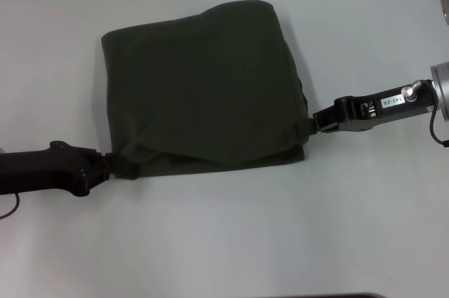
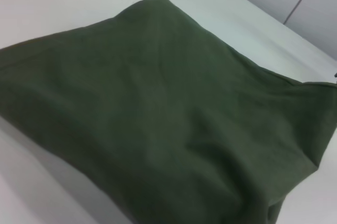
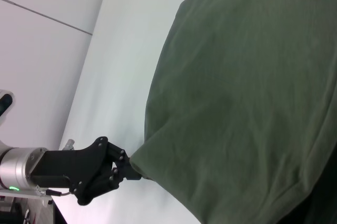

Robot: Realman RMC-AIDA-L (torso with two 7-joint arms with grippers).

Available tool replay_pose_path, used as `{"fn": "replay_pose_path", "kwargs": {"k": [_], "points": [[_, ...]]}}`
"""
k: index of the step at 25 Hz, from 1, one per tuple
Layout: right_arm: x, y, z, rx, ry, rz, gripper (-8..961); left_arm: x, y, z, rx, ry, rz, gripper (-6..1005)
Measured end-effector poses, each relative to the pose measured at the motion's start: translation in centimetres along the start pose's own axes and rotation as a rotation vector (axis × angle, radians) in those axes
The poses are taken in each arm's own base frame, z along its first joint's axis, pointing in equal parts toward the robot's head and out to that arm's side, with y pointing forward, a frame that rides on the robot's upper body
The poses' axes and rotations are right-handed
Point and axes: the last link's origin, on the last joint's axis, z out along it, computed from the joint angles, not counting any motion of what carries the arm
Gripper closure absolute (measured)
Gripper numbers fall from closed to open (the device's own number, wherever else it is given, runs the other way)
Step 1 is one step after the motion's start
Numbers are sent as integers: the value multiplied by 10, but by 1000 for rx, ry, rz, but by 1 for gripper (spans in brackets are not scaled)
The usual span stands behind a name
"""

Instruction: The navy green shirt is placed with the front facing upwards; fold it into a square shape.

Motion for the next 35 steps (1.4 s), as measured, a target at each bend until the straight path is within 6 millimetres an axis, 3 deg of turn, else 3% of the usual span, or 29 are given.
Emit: {"fn": "replay_pose_path", "kwargs": {"k": [6,17,23,25,35], "points": [[0,1,0,-5,-1,0,929,3,1,-4,-16,-2,4,894],[-2,2,-1,-11,-9,-3,930,1,1,-4,-2,-6,19,671],[-1,2,-1,-11,-9,-3,929,0,0,-3,4,-7,28,458],[-1,2,-1,-13,-8,-3,929,0,0,-1,2,-7,25,298],[-1,2,-1,-14,-7,-3,929,-1,1,3,-8,-10,12,349]]}}
